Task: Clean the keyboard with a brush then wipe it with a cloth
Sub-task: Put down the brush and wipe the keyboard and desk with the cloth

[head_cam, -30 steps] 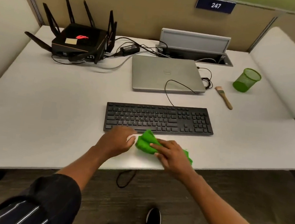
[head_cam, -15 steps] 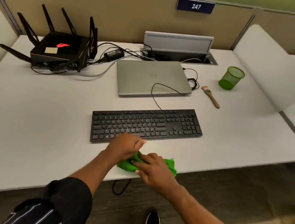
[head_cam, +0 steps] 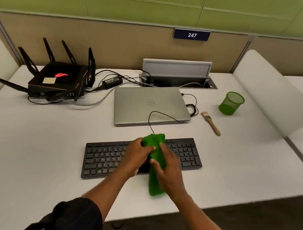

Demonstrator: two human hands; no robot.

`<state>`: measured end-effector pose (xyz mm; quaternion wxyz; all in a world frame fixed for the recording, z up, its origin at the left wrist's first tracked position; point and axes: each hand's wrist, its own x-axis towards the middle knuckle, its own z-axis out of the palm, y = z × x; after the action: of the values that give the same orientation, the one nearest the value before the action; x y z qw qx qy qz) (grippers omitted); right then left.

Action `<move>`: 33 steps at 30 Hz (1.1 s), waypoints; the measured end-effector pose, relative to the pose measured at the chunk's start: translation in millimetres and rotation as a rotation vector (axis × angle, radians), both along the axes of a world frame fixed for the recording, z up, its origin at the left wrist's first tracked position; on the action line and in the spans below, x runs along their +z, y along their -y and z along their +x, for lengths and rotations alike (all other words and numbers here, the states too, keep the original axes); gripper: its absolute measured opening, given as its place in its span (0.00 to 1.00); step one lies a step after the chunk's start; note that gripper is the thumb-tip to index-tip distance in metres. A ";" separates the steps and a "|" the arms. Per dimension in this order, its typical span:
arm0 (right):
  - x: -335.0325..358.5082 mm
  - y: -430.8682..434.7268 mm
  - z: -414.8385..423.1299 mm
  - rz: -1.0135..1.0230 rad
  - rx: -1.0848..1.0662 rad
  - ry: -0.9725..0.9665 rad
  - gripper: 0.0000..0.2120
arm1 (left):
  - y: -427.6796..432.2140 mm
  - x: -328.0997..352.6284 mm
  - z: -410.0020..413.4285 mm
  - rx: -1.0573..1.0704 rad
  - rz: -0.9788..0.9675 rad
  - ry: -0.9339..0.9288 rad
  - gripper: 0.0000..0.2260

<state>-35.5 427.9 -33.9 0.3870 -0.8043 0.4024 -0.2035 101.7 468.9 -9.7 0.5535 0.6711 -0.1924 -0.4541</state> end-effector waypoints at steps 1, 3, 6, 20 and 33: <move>5.5 13.0 -3.0 0.128 -0.042 0.130 0.26 | 11.6 3.6 -3.1 0.003 -0.022 -0.038 0.12; 14.4 41.4 -11.8 0.417 -0.096 0.355 0.20 | 31.4 12.9 -9.8 -0.013 -0.066 -0.091 0.11; 19.6 92.8 -35.9 0.653 -0.035 0.386 0.16 | 67.2 20.1 -27.0 -0.004 -0.107 -0.117 0.09; 38.8 248.1 -162.1 0.521 -0.207 0.181 0.07 | 207.8 -9.9 -146.4 -0.125 0.083 -0.082 0.07; -4.5 310.7 -216.2 0.229 -0.382 -0.168 0.05 | 279.4 -50.3 -206.8 -0.187 0.246 0.174 0.07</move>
<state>-251.7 117.2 -38.4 0.3953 -0.6787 0.5983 -0.1583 -105.1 189.5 -60.0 0.4039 0.7496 -0.2440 -0.4641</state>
